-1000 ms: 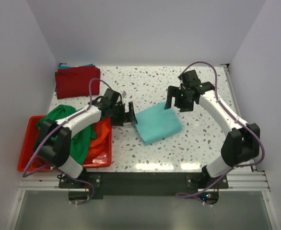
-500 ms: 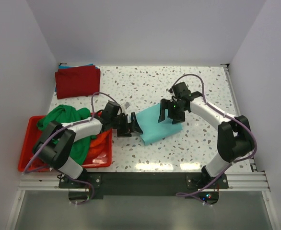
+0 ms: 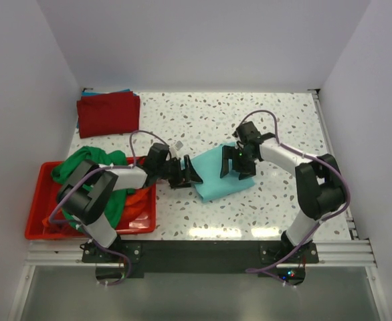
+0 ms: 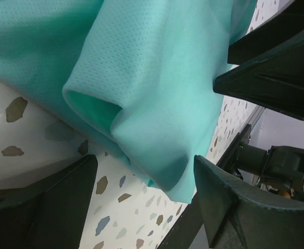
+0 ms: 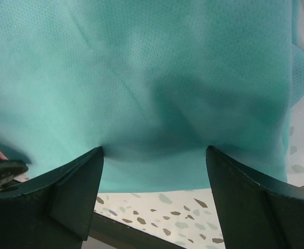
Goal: Fold and stack the t-shirts
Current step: Neatly place the folded tshirt to the corner
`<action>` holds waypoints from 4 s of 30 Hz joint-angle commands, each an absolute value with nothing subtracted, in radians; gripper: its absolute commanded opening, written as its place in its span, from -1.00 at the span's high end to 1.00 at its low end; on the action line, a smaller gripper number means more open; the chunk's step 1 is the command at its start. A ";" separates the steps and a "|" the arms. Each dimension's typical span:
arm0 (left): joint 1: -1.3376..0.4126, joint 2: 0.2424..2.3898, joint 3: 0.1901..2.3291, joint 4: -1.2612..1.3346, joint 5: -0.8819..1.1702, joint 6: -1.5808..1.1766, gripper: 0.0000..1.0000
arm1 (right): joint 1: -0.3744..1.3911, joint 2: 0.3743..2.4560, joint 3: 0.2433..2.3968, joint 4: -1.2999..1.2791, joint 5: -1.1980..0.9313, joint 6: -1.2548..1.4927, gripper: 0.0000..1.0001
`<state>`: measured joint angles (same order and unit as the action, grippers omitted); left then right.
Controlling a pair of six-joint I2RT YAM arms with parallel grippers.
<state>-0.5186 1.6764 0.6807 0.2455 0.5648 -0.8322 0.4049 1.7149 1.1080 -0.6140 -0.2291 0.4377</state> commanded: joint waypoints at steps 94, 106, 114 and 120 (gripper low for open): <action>0.098 2.143 2.347 -0.834 -0.193 0.022 1.00 | 0.459 1.411 0.877 -0.745 -0.178 0.543 -0.73; 0.173 2.206 2.321 -0.792 -0.097 0.006 1.00 | 0.459 1.414 0.876 -0.744 -0.196 0.554 -0.73; 0.213 2.289 2.298 -0.735 -0.026 -0.028 1.00 | 0.459 1.391 0.854 -0.749 -0.198 0.560 -0.73; 0.255 2.332 2.286 -0.693 0.018 -0.058 1.00 | 0.459 1.368 0.844 -0.755 -0.196 0.571 -0.73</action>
